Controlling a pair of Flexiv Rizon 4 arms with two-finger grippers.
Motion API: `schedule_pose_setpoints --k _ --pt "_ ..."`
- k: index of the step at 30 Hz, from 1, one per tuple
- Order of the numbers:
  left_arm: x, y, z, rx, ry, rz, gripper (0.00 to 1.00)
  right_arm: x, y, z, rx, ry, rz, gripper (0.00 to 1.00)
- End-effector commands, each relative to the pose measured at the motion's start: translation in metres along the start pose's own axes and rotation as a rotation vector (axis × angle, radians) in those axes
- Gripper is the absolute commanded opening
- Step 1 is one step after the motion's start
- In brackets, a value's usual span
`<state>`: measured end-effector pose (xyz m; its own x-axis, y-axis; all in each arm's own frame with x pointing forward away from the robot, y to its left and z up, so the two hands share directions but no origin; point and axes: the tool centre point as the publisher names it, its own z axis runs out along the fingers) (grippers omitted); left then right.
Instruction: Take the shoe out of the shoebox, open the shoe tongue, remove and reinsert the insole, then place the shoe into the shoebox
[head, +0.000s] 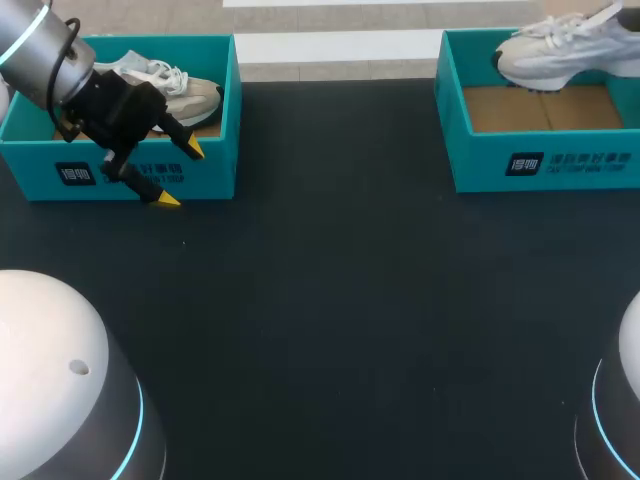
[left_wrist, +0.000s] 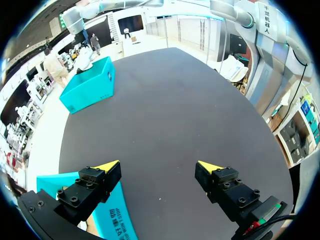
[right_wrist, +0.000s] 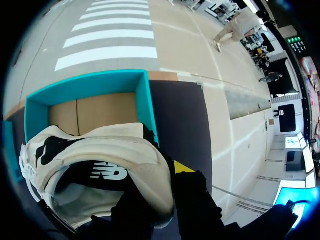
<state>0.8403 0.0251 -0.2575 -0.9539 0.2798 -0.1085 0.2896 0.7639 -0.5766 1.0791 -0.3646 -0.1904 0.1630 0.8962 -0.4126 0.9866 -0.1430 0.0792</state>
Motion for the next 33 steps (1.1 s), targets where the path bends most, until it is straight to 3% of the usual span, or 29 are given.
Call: schedule_pose_setpoints --k 1,7,25,33 --pt "0.001 0.0 0.0 -0.003 -0.001 0.0 1.0 0.002 -0.009 0.008 -0.014 -0.02 0.011 0.0" --pt "0.001 0.0 0.0 -0.003 -0.001 0.0 1.0 0.007 -0.016 0.013 -0.048 -0.023 -0.044 0.0" --pt "0.001 0.0 0.0 -0.003 -0.001 0.0 1.0 0.007 -0.016 0.013 -0.048 -0.023 -0.044 0.0" --pt "0.001 0.0 0.0 -0.003 -0.001 0.0 1.0 0.021 -0.023 0.016 -0.033 0.029 0.011 0.0"
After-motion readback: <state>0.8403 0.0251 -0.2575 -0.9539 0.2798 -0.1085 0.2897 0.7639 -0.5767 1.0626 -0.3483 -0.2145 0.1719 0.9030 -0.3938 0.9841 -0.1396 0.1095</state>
